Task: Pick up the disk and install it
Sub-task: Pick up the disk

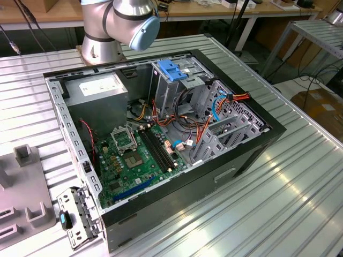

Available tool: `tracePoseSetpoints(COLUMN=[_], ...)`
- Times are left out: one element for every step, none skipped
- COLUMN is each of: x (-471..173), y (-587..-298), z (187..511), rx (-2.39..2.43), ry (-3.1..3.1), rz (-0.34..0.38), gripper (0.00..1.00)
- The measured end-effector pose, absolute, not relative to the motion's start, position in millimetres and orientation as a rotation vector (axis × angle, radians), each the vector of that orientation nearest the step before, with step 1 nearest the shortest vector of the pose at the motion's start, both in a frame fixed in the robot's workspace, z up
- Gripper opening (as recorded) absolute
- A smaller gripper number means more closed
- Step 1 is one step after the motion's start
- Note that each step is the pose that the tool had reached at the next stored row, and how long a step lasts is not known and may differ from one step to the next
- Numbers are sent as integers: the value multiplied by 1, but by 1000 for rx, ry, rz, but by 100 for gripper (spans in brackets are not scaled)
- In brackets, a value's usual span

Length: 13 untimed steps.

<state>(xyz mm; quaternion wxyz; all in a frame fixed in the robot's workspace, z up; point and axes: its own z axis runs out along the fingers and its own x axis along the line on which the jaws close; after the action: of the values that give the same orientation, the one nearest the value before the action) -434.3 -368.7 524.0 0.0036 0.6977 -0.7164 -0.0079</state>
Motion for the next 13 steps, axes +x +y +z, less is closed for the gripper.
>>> tracePoseSetpoints(x=[-433,-432,-431,-430,-428,-427,-426,-424,-423,-422,-421,-420,-418], y=[-369,-369,-369,-369,-369,-369,-369,-369,-369,-369,-369,-369,-369], z=[524,524,524,524,524,524,524,524,524,524,524,524,524], rx=[2187,2187,2187,2187,2187,2187,2187,2187,2187,2187,2187,2187,2187], ry=[-2245,-2245,-2245,-2245,-2245,-2245,-2245,-2245,-2245,-2245,-2245,-2245,-2245], rz=[-25,-25,-25,-25,-25,-25,-25,-25,-25,-25,-25,-25,-25], gripper=[37,37,37,37,37,37,37,37,37,37,37,37,37])
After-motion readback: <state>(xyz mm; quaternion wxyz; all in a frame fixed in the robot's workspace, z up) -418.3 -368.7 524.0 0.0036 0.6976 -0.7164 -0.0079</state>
